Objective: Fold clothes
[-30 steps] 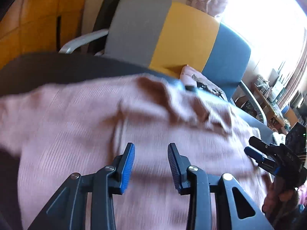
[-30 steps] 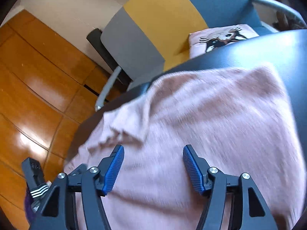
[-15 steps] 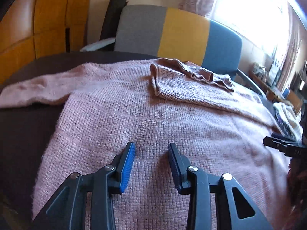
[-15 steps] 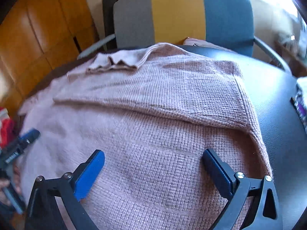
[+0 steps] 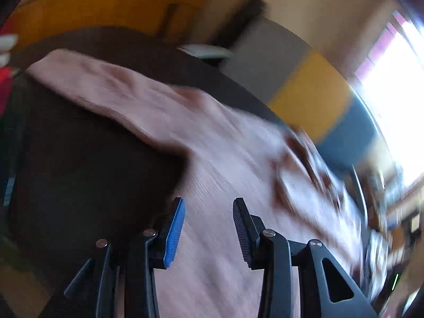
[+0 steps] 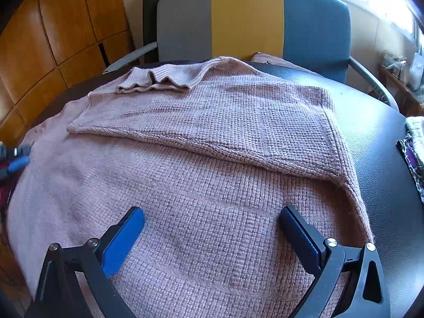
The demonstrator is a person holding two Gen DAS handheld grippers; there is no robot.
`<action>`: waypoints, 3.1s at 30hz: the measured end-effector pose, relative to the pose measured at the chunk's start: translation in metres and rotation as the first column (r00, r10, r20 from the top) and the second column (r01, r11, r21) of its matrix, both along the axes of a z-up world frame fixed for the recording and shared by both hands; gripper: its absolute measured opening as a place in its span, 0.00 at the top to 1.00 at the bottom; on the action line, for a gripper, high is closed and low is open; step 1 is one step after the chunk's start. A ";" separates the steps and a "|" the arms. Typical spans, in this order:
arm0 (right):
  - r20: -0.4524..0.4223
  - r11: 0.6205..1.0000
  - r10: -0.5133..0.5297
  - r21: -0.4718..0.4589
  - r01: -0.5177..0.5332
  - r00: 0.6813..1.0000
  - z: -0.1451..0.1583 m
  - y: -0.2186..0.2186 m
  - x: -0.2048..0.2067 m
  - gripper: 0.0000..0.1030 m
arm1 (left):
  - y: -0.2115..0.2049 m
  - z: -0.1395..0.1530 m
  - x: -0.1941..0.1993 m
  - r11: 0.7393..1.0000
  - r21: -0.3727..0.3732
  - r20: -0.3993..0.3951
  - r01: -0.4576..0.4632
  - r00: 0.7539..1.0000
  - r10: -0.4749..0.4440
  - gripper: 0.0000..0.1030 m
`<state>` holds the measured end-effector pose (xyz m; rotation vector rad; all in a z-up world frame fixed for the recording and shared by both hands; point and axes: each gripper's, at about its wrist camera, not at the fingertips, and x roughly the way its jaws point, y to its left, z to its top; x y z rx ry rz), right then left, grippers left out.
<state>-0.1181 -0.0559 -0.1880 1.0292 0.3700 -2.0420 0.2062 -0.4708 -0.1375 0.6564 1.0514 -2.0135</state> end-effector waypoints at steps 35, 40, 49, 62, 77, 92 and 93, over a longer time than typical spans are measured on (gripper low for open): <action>-0.008 1.000 -0.006 -0.002 0.006 1.000 -0.015 -0.012 -0.008 0.00 | -0.184 0.008 0.045 0.841 0.013 0.115 -0.542 0.836 0.537 0.89; -0.009 1.000 -0.006 -0.002 0.006 1.000 -0.016 -0.012 -0.011 0.00 | -0.144 0.053 0.013 0.914 -0.090 -0.024 -0.396 0.918 0.396 0.90; -0.009 1.000 -0.006 -0.006 0.006 1.000 -0.015 0.001 0.007 0.00 | -0.002 0.082 -0.120 0.945 -0.310 0.009 0.102 0.994 -0.105 0.88; -0.010 1.000 -0.009 0.021 0.009 1.000 -0.016 -0.001 0.012 0.00 | 0.128 0.022 -0.126 0.886 -0.308 0.179 0.346 0.936 -0.303 0.74; 0.004 0.990 -0.006 0.143 0.006 1.000 -0.007 -0.031 0.020 0.00 | 0.073 -0.030 -0.049 0.955 -0.158 -0.015 0.253 0.966 -0.258 0.62; -0.139 0.843 0.532 0.171 -0.509 0.835 0.074 -0.283 0.123 0.03 | 0.064 -0.038 -0.043 0.961 -0.125 -0.143 0.247 0.954 -0.264 0.62; -0.138 0.824 0.561 0.191 -0.534 0.816 0.069 -0.298 0.130 0.05 | 0.065 -0.038 -0.043 0.961 -0.125 -0.147 0.247 0.953 -0.264 0.62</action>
